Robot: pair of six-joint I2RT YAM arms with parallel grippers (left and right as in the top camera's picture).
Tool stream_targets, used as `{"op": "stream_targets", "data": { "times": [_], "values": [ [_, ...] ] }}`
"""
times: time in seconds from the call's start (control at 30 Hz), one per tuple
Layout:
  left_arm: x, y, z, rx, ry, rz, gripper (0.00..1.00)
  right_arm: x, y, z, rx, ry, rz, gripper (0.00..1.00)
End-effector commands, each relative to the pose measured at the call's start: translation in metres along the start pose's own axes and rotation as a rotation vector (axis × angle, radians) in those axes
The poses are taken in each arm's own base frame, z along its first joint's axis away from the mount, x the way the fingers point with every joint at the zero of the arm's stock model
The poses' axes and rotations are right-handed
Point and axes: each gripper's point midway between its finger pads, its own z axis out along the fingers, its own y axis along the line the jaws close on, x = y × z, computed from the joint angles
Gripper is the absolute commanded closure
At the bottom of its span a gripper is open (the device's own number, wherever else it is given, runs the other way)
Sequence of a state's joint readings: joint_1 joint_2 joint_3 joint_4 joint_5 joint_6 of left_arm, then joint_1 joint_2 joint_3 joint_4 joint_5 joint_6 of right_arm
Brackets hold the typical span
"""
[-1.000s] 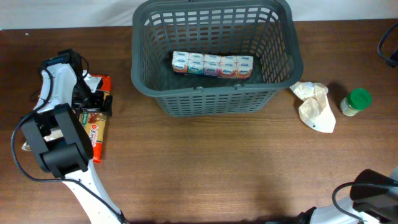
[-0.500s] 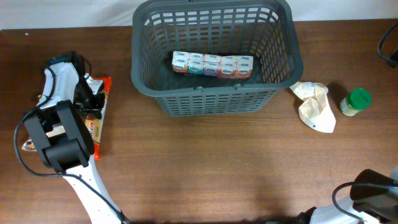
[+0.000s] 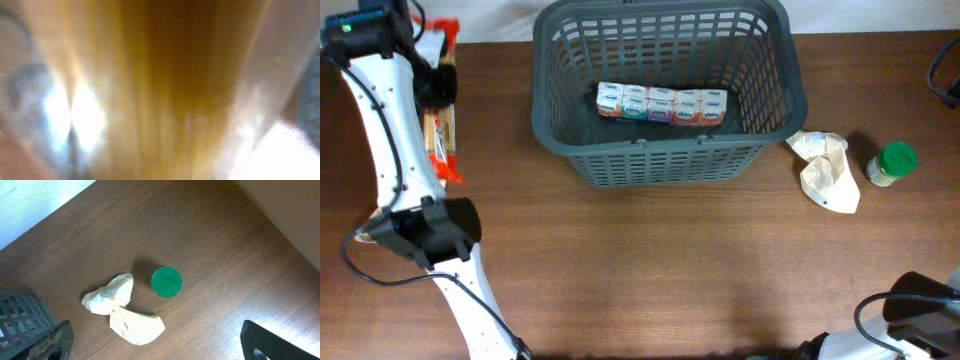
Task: Pack container
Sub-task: 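Lift the spaghetti package into the basket and release it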
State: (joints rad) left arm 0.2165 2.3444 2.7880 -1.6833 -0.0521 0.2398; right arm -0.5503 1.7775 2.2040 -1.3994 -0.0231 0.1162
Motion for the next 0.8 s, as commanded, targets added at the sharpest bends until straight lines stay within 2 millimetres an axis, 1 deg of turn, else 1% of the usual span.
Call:
{"op": "stream_targets", "data": {
  "times": [0.0,0.03,0.07,0.1,0.13,0.17,0.23,0.27,0.3,0.33,0.37,0.4,0.43,0.47,0.5,0.53,0.57,0.63,0.73,0.77],
  "values": [
    [-0.035,-0.034,-0.129,-0.055,-0.386,0.198,0.98,-0.003,-0.001,-0.001,0.005,-0.009,-0.003,0.01],
    [-0.039,-0.044,-0.146,-0.066,-0.440,0.260,0.98,-0.003,-0.001,-0.001,0.006,-0.009,-0.003,0.01],
    [-0.043,-0.062,-0.175,-0.090,-0.528,0.381,0.98,-0.003,-0.001,-0.001,0.005,-0.009,-0.003,0.01],
    [-0.044,-0.082,-0.200,-0.114,-0.604,0.505,0.98,-0.003,-0.001,-0.001,0.006,-0.009,-0.003,0.01],
    [-0.043,-0.108,-0.224,-0.138,-0.677,0.662,0.98,-0.003,-0.001,-0.001,0.006,-0.009,-0.003,0.01],
    [-0.042,-0.131,-0.242,-0.162,-0.734,0.800,0.98,-0.003,-0.001,-0.001,0.005,-0.009,-0.003,0.01],
    [-0.038,-0.163,-0.258,-0.180,-0.789,0.968,0.98,-0.003,-0.001,-0.001,0.005,-0.009,-0.003,0.01],
    [-0.034,-0.186,-0.263,-0.181,-0.811,1.079,0.98,-0.003,-0.001,-0.001,0.006,-0.009,-0.003,0.01],
    [-0.032,-0.198,-0.263,-0.173,-0.819,1.123,0.98,-0.003,-0.001,-0.001,0.006,-0.009,-0.003,0.02],
    [-0.032,-0.216,-0.259,-0.151,-0.821,1.170,0.99,-0.003,-0.001,-0.001,0.005,-0.009,-0.003,0.01],
    [-0.031,-0.234,-0.252,-0.125,-0.817,1.229,0.98,-0.003,-0.001,-0.001,0.005,-0.009,-0.003,0.01],
    [-0.029,-0.247,-0.246,-0.110,-0.815,1.293,0.98,-0.003,-0.001,-0.001,0.006,-0.009,-0.003,0.01],
    [-0.028,-0.270,-0.232,-0.083,-0.799,1.396,0.98,-0.003,-0.001,-0.001,0.006,-0.009,-0.003,0.01],
    [-0.030,-0.286,-0.217,-0.060,-0.779,1.445,0.98,-0.003,-0.001,-0.001,0.005,-0.009,-0.003,0.01],
    [-0.034,-0.303,-0.194,-0.026,-0.741,1.473,0.98,-0.003,-0.001,-0.001,0.005,-0.009,-0.003,0.01],
    [-0.034,-0.316,-0.162,0.015,-0.666,1.499,0.98,-0.003,-0.001,-0.001,0.006,-0.009,-0.003,0.01],
    [-0.032,-0.324,-0.135,0.048,-0.603,1.512,0.98,-0.003,-0.001,-0.001,0.006,-0.009,-0.003,0.01],
    [-0.027,-0.335,-0.086,0.102,-0.487,1.534,0.98,-0.003,-0.001,-0.001,0.006,-0.009,-0.003,0.01],
    [-0.016,-0.351,-0.015,0.181,-0.329,1.489,0.98,-0.003,-0.001,-0.001,0.006,-0.009,-0.003,0.01],
    [-0.011,-0.354,0.003,0.196,-0.289,1.494,0.98,-0.003,-0.001,-0.001,0.006,-0.009,-0.003,0.01]
  ]
}}
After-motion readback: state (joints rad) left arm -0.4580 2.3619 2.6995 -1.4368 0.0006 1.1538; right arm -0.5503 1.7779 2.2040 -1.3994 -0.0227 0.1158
